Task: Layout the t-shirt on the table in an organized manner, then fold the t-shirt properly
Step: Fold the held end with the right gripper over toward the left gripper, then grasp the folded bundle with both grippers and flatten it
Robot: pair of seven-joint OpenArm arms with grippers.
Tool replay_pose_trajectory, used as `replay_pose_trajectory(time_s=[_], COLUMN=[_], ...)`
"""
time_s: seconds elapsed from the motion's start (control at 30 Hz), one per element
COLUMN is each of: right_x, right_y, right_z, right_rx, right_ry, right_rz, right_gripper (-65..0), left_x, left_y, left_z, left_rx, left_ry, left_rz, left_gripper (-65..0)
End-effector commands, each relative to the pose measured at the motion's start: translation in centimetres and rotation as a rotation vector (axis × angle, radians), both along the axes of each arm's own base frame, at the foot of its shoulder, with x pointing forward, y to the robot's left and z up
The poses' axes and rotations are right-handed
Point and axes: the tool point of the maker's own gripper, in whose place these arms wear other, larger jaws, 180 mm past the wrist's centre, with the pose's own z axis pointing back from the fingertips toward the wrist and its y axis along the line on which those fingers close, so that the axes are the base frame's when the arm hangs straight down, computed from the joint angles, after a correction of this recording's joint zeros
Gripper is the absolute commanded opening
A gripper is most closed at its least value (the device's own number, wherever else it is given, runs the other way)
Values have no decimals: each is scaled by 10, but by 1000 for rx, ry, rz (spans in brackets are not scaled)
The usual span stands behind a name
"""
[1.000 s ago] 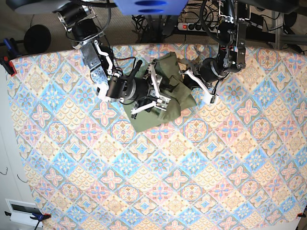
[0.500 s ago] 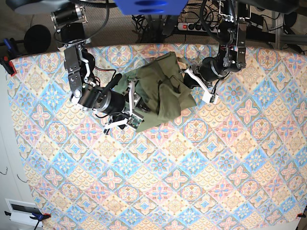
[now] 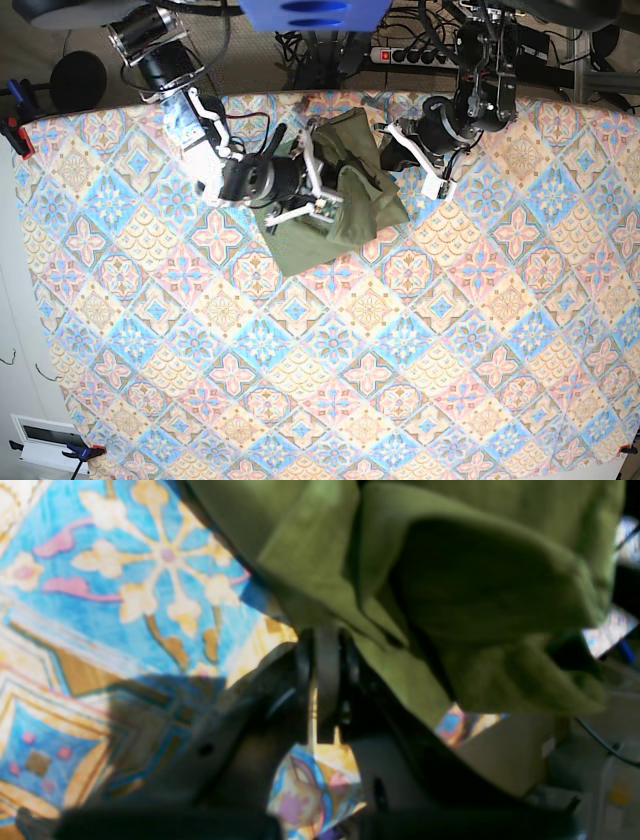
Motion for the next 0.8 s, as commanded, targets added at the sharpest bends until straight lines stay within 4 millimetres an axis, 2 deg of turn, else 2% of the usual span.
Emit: replay_pose_trajectory(time_s=[0.0,0.07,0.27,0.37,0.53,0.7,0.77], right_x=[1,-14,-16,-13,5,22,27], right_y=[15,30,48,47,41,35,31], right_z=[13,13,24,26,41,75,81], right_rx=[55,70,62,68,84,137,144], right_ry=[-28,-23,-72,-78,-125,-219,-237], right_rz=[35,97,196,188,149,107,86], right_gripper=[-582,-582,-580,-580,-582,-582,-582], left_x=[9,10,13,13,7,7,7], left_y=[-2,1,32,36,37,37,37], left_z=[13,14,13,12,9,9,9], left_rx=[-20,-17,16,20,21,21,21], left_ry=[-51,-54,-56,-55,-41,-41,-41], left_rz=[4,12,93,104,108,108,108], left_gripper=[-650,-650,-650,-650,-650,-650,-650])
